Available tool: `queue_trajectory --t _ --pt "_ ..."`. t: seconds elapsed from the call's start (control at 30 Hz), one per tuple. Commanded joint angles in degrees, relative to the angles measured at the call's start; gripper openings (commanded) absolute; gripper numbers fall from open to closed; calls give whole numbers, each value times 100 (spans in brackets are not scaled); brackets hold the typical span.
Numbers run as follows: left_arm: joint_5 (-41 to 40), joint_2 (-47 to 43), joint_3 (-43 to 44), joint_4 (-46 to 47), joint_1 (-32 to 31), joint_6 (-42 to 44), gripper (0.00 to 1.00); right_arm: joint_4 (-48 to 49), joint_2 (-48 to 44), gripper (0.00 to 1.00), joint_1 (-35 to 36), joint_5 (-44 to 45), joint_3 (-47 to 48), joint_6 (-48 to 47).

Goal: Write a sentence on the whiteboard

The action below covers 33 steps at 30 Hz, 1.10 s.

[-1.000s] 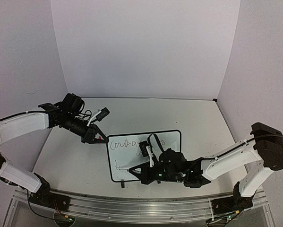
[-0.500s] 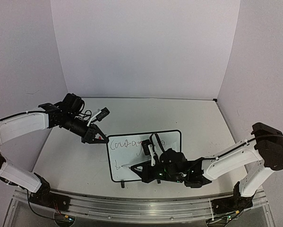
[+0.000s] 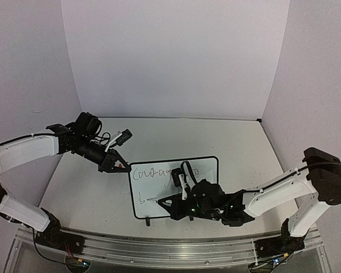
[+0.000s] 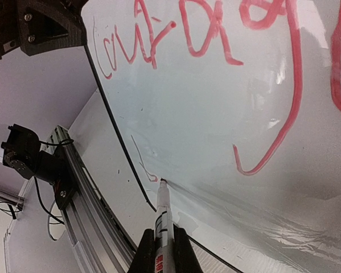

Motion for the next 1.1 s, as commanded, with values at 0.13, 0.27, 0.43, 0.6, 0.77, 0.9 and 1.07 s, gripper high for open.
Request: queue_trajectory --t 0.13,0.27,0.43,0.6,0.77,0.9,1.07 --pt "-362 96 60 -100 -90 72 0 -342 -379 0 -29 541 11 -90" --pt "-362 99 61 -94 -89 64 0 -344 -328 0 -27 502 105 -181" --pt "-362 99 58 -98 -90 65 0 -252 -191 0 -32 415 234 -242" --pt "-362 97 60 -97 -92 65 0 -208 -116 0 -28 388 275 -262" --pt "-357 107 61 -95 -91 64 0 -203 -50 0 -31 307 288 -228" --pt "-353 108 68 -96 -96 65 0 -202 -25 0 -32 199 230 -116" --pt "-353 113 67 -94 -93 64 0 -284 -58 0 -30 82 127 -19"
